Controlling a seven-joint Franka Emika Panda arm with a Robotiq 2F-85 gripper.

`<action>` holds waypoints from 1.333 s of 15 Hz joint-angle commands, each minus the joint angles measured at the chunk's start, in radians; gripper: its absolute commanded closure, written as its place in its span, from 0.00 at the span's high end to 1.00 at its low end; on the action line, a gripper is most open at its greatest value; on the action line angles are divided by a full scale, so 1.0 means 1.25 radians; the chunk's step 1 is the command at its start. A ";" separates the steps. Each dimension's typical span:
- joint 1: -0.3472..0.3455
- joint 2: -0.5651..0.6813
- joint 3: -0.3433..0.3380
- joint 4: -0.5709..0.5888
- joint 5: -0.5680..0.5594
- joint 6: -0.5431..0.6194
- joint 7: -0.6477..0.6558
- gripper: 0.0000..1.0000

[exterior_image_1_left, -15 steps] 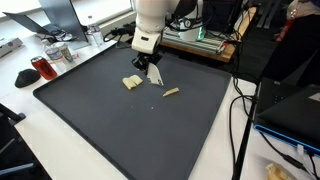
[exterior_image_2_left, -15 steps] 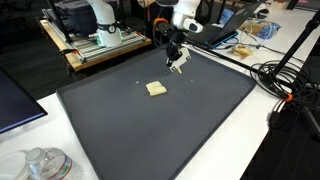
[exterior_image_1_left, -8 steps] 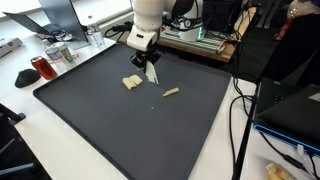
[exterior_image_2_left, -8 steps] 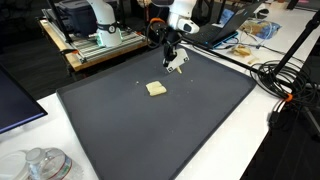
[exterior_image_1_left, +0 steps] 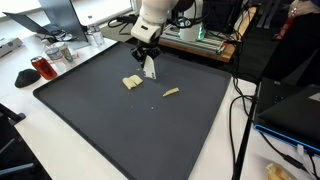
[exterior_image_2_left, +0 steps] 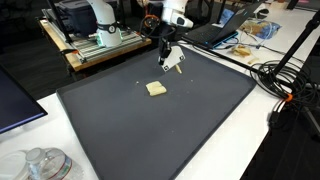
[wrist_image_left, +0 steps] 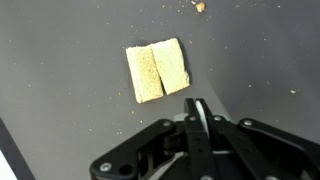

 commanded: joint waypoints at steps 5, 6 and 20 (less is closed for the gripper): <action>0.000 -0.062 -0.033 -0.131 -0.110 0.164 0.153 0.01; 0.002 -0.060 -0.039 -0.140 -0.127 0.186 0.174 0.01; 0.022 -0.053 -0.080 -0.176 -0.657 0.296 0.740 0.01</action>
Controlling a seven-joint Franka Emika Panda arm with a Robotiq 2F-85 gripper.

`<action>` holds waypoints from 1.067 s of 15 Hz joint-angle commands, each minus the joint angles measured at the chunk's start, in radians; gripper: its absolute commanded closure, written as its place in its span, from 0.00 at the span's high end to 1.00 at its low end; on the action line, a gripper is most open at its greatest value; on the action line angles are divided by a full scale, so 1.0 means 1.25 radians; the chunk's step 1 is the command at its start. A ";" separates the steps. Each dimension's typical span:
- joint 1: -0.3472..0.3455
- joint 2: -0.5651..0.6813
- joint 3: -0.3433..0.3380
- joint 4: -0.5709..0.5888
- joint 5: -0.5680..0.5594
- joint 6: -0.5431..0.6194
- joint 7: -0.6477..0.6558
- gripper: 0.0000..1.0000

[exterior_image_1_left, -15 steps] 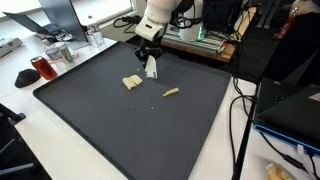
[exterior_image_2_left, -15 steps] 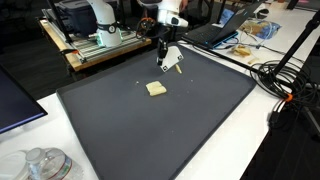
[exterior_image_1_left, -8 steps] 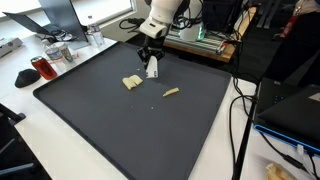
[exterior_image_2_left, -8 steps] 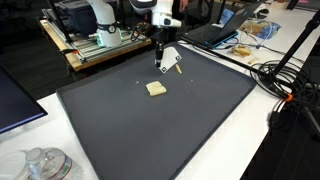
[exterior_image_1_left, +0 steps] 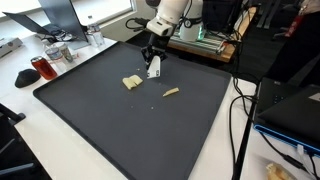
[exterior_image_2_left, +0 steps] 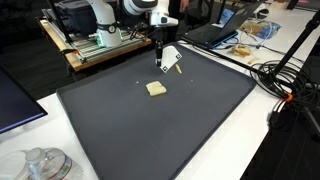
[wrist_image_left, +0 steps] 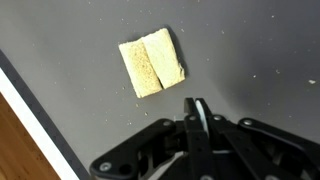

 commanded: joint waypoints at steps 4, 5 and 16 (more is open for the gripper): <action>0.010 0.005 -0.002 -0.014 -0.147 0.034 0.192 0.01; 0.003 0.011 -0.002 -0.015 -0.138 0.051 0.194 0.01; -0.227 0.093 0.183 -0.023 0.451 0.120 -0.390 0.01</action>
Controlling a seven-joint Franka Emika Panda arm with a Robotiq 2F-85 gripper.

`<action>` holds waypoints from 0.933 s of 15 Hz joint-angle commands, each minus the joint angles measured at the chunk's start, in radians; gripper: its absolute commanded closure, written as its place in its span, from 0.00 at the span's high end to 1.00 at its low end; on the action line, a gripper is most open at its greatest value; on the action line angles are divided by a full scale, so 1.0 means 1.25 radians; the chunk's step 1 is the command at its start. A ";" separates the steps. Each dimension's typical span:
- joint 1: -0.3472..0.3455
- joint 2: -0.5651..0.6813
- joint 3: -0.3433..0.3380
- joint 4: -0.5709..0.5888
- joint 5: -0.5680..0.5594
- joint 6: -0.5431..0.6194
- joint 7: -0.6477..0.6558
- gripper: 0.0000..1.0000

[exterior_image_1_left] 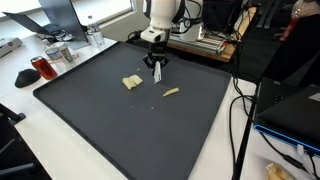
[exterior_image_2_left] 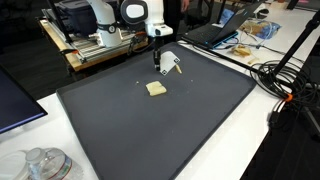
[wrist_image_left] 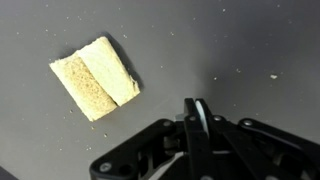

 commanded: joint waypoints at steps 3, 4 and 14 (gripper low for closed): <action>-0.199 -0.008 0.258 0.050 0.358 -0.149 -0.325 0.01; -0.221 -0.014 0.291 0.073 0.416 -0.192 -0.376 0.01; -0.069 -0.001 0.119 0.332 0.703 -0.534 -0.674 0.01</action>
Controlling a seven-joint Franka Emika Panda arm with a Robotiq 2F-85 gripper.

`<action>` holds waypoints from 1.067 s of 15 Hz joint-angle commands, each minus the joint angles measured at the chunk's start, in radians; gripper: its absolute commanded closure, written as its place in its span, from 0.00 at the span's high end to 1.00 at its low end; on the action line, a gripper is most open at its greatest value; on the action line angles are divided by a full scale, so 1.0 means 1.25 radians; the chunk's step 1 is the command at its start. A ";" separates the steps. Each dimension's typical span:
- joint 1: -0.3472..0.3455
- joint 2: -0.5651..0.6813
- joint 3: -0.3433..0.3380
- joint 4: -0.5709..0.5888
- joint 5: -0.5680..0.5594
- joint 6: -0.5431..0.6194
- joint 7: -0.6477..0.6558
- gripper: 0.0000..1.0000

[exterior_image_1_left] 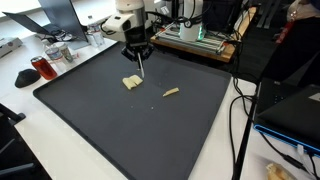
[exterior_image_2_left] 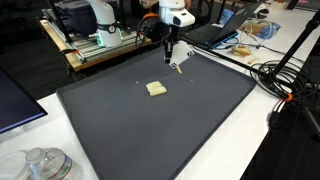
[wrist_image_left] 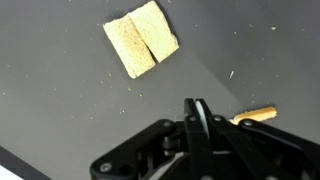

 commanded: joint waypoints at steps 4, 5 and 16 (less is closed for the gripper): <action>0.052 0.080 -0.103 0.126 0.062 -0.133 -0.108 0.01; 0.053 0.094 -0.110 0.139 0.063 -0.144 -0.113 0.01; 0.011 0.238 -0.141 0.292 0.147 -0.221 -0.233 0.01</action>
